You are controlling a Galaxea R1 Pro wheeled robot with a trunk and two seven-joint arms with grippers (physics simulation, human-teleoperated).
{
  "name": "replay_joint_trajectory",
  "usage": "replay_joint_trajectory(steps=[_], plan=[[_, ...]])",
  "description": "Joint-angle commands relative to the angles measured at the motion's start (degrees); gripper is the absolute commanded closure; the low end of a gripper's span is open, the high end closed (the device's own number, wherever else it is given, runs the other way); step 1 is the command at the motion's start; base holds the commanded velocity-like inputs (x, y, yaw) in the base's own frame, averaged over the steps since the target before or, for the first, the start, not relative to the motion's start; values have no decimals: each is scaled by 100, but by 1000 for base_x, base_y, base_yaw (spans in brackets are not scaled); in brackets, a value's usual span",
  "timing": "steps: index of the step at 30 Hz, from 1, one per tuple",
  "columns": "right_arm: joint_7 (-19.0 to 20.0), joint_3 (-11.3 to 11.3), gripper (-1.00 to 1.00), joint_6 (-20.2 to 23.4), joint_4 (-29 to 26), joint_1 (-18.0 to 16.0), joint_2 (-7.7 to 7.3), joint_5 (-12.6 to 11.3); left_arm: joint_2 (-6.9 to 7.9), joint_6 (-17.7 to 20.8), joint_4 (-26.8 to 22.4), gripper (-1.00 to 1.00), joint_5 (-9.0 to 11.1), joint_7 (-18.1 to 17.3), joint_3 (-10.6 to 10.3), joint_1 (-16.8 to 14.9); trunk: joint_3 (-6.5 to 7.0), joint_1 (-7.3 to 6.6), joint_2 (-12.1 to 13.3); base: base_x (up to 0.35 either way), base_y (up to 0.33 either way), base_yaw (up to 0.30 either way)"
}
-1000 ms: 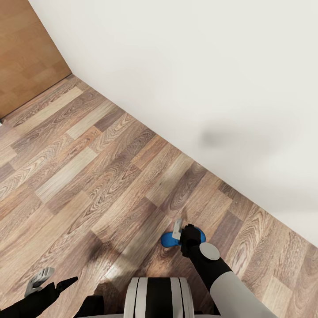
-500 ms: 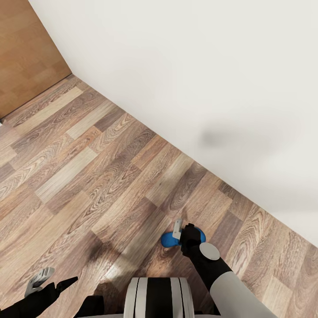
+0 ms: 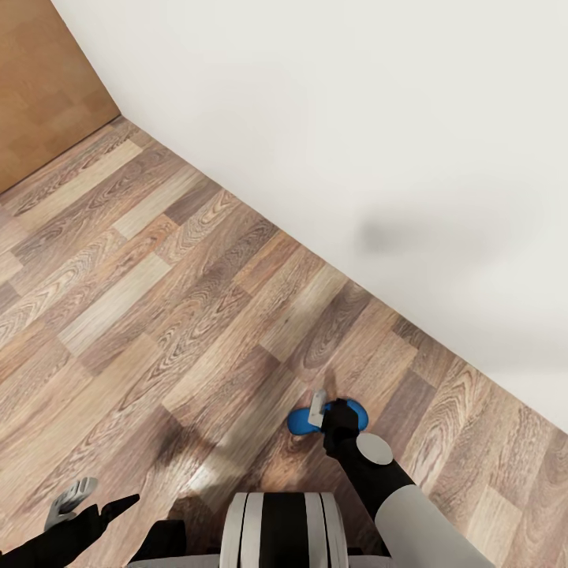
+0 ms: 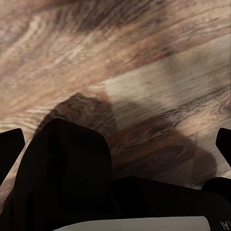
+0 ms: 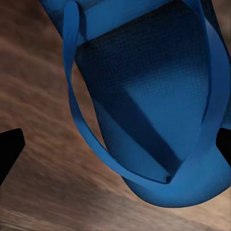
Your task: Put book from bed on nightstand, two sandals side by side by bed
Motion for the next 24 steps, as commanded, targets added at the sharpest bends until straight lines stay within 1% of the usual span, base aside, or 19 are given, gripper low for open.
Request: replay_joint_trajectory(steps=[1,24], plan=[[54,11,-100,10,-6,-2,0,58,1,25,-3,-100,-10,-28,4,1,-3,0,-1,0,0,0],[55,11,-100,10,-6,-2,0,59,0,25,4,-100,-11,-27,9,1,-3,0,-1,0,0,0]])
